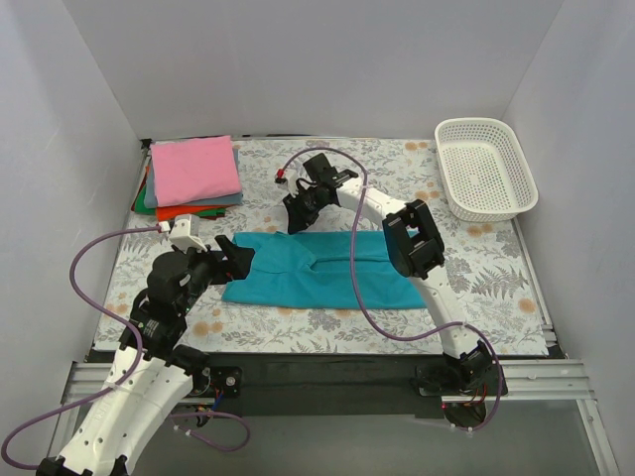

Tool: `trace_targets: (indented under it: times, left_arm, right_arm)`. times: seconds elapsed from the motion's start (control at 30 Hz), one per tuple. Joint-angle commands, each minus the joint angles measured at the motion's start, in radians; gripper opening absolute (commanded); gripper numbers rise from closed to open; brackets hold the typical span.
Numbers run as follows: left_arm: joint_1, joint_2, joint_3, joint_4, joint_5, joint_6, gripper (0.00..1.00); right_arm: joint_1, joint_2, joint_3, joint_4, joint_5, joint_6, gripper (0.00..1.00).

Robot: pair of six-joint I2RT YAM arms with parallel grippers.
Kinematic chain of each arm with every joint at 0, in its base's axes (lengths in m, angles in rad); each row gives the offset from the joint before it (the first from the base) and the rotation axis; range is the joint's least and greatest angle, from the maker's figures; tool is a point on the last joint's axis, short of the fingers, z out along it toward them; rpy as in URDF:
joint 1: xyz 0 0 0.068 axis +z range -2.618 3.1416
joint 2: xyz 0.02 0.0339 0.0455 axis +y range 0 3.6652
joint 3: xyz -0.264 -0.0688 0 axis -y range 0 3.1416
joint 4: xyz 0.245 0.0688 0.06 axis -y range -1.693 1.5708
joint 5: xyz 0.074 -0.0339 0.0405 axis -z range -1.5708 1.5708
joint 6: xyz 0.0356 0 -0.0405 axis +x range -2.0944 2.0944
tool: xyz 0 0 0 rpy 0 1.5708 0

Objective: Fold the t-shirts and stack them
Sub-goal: Fold the tshirt

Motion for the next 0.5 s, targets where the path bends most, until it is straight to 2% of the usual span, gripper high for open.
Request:
trace_targets:
  times: [0.0,0.13,0.2,0.27,0.47]
  left_arm:
    - [0.006,0.0,-0.005,-0.009,-0.014,-0.001,0.84]
    - [0.007,0.009,-0.009,-0.003,-0.013,0.002,0.84]
    - [0.007,0.013,-0.007,-0.001,-0.013,0.005,0.84]
    - [0.007,0.014,-0.007,-0.003,-0.01,0.005,0.84]
    - [0.007,0.007,-0.01,-0.004,-0.013,0.004,0.84]
  right_arm:
    - [-0.004,-0.03,-0.051,-0.023,-0.058,-0.025,0.3]
    - [-0.011,-0.064,-0.107,-0.027,-0.069,-0.048,0.19]
    - [-0.014,-0.055,-0.102,-0.034,-0.058,-0.045,0.07]
    - [-0.024,-0.045,-0.072,-0.034,-0.018,-0.032,0.01]
    - [-0.101,-0.01,0.071,-0.024,0.113,0.007,0.01]
